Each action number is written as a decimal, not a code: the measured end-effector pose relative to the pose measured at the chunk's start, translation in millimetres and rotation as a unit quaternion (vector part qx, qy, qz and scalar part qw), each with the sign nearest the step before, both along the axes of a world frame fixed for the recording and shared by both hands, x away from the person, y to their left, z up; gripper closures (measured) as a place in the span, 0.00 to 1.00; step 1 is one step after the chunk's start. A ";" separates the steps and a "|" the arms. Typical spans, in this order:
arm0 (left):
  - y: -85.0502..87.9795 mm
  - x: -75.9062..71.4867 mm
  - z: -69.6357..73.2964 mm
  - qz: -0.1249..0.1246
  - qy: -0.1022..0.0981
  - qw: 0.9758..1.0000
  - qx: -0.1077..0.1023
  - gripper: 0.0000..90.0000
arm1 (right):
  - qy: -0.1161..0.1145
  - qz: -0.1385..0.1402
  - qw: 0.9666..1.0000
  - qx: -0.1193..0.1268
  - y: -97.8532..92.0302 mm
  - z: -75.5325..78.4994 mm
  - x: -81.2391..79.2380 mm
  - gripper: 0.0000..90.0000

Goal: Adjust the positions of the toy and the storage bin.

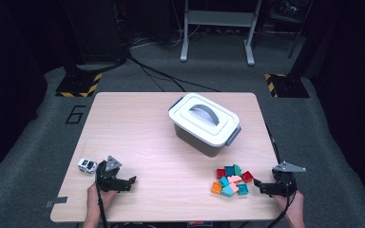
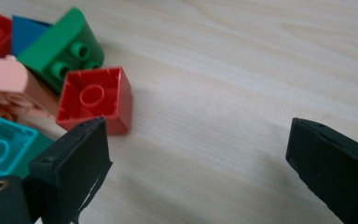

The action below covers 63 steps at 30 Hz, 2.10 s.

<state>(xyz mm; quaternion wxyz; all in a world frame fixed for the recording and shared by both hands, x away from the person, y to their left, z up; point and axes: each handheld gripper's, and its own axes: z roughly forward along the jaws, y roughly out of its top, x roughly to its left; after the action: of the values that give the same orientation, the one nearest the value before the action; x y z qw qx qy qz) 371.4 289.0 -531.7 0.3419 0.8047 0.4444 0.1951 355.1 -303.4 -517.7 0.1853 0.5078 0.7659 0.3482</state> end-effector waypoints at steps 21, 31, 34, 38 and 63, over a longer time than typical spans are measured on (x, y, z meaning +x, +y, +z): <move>0.1 0.7 0.6 -0.004 0.000 1.000 -0.003 0.06 | -0.033 0.078 0.996 0.002 58.1 98.1 36.4 0.00; -0.2 0.7 0.4 -0.003 -0.003 1.000 -0.003 0.06 | -0.053 0.107 0.993 0.014 92.5 137.9 64.6 0.00; -0.2 0.5 0.6 -0.003 -0.003 1.000 -0.001 0.06 | -0.057 0.111 0.992 0.018 102.5 145.7 73.7 0.06; 0.1 0.6 0.7 -0.006 -0.005 1.000 0.001 0.07 | -0.056 0.113 0.992 0.021 112.1 149.2 83.9 0.13; -0.7 0.4 0.5 -0.006 -0.004 1.000 -0.006 0.08 | -0.029 0.083 0.996 -0.025 164.9 137.6 150.8 0.73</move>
<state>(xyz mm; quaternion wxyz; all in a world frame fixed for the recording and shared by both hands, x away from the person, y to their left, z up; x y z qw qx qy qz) 371.8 288.3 -531.2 0.3499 0.8046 0.4390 0.1937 505.9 -138.5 -380.1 0.1900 0.4272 0.8083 0.3579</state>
